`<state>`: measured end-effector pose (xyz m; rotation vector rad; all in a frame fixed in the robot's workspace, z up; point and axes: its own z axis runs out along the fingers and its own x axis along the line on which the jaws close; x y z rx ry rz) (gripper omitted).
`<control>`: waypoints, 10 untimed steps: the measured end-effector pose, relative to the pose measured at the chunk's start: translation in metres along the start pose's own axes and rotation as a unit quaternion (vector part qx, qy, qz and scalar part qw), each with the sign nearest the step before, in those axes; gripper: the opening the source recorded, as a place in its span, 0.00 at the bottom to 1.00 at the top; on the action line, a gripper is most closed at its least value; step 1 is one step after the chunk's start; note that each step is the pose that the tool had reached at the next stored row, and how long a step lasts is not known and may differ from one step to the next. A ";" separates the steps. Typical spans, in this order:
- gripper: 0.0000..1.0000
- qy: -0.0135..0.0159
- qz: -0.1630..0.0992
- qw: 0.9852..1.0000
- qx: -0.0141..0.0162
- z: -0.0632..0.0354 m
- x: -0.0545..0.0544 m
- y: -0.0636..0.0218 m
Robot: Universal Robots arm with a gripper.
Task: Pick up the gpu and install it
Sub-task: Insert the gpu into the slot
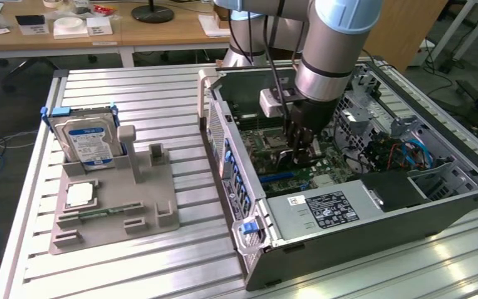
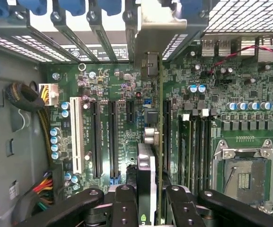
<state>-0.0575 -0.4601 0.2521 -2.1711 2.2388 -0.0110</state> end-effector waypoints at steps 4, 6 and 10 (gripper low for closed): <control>0.28 0.000 0.000 1.000 0.000 0.0022 0.000 0.0015; 0.28 0.000 0.000 1.000 0.000 0.0035 0.000 0.0018; 0.28 -0.001 0.000 1.000 0.000 0.0054 0.001 0.0028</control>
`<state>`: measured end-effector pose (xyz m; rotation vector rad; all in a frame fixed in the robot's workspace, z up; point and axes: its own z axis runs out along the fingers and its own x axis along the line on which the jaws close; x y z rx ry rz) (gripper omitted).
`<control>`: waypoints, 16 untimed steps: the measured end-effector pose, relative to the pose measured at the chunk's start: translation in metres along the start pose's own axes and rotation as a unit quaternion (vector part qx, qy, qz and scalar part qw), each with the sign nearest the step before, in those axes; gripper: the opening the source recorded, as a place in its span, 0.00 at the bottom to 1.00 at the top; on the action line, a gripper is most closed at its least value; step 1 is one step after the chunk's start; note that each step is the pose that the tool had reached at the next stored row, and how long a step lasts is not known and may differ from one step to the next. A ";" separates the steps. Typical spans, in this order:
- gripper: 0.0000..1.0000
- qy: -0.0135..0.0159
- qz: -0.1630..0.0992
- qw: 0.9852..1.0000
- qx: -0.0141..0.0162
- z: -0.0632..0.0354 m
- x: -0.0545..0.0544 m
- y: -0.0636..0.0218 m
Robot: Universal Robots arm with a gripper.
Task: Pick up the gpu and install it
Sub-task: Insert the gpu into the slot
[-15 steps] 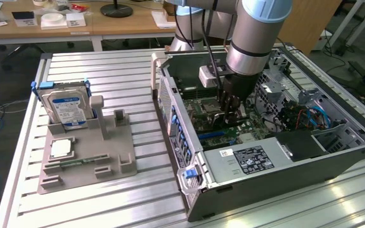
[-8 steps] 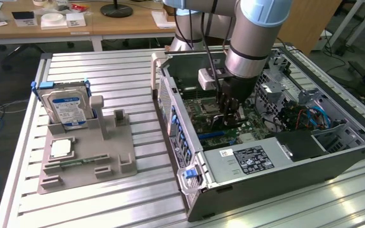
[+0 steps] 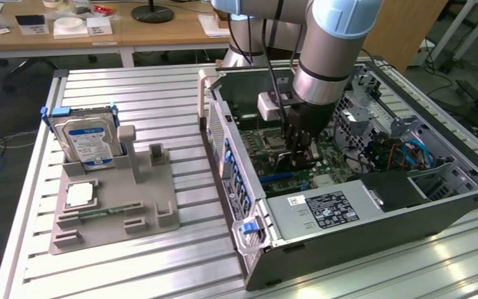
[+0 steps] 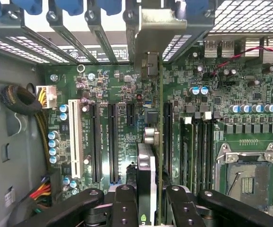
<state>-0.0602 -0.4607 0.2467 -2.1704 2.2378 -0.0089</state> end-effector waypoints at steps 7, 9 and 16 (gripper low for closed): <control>0.28 -0.003 0.000 1.000 0.000 0.0035 0.004 0.0022; 0.28 -0.004 0.000 1.000 0.000 0.0038 0.004 0.0040; 0.28 -0.008 0.000 1.000 0.000 0.0071 0.004 0.0066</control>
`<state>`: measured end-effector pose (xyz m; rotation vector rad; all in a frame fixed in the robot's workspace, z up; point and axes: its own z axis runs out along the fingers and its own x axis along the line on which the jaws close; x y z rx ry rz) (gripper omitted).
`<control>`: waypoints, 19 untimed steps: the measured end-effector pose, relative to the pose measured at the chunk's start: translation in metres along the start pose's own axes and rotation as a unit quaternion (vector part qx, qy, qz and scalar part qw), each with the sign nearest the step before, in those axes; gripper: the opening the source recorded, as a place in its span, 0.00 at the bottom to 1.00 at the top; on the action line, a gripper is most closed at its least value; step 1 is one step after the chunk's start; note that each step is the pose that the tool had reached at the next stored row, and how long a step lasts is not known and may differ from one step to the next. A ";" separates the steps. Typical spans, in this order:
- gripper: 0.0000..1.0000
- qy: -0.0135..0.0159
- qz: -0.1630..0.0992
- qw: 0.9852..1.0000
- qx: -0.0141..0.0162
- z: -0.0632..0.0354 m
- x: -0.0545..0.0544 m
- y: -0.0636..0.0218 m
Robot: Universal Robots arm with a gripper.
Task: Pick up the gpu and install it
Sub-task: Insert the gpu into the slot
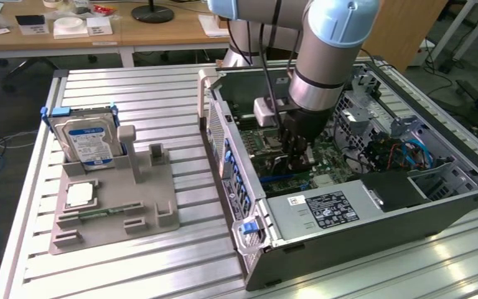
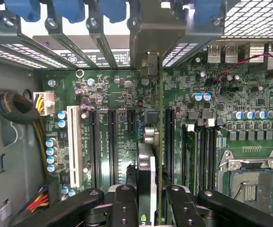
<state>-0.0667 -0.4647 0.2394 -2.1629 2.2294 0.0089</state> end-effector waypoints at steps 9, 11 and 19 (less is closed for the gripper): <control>0.28 -0.005 0.000 1.000 0.000 0.0080 0.000 0.0008; 0.28 -0.005 0.000 1.000 0.000 0.0082 0.000 0.0008; 0.28 -0.005 0.000 1.000 0.000 -0.0005 0.000 0.0005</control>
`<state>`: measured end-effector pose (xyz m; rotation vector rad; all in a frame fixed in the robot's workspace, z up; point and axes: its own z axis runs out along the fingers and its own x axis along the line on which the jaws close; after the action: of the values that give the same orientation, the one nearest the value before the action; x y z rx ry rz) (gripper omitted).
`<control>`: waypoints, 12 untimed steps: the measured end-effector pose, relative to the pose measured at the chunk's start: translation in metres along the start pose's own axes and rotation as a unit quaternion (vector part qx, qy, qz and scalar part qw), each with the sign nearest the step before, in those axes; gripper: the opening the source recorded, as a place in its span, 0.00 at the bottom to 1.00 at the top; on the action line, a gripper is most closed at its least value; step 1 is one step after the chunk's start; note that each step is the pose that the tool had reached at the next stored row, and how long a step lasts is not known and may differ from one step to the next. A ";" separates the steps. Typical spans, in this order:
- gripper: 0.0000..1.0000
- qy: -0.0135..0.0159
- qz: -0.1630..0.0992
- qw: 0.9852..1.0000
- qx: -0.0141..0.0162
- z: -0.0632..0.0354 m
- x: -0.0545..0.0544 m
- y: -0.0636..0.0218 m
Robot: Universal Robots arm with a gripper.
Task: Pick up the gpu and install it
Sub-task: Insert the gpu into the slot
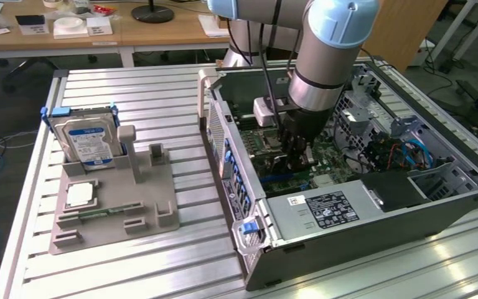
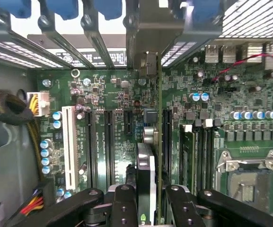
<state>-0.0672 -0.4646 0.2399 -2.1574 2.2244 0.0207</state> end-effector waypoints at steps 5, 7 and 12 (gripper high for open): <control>0.28 0.000 0.000 1.000 0.000 0.0001 0.000 0.0001; 0.28 0.000 0.000 1.000 0.000 0.0011 0.000 0.0001; 0.28 0.000 0.000 1.000 -0.001 0.0049 0.000 0.0008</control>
<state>-0.0678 -0.4646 0.2350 -2.1579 2.2252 0.0220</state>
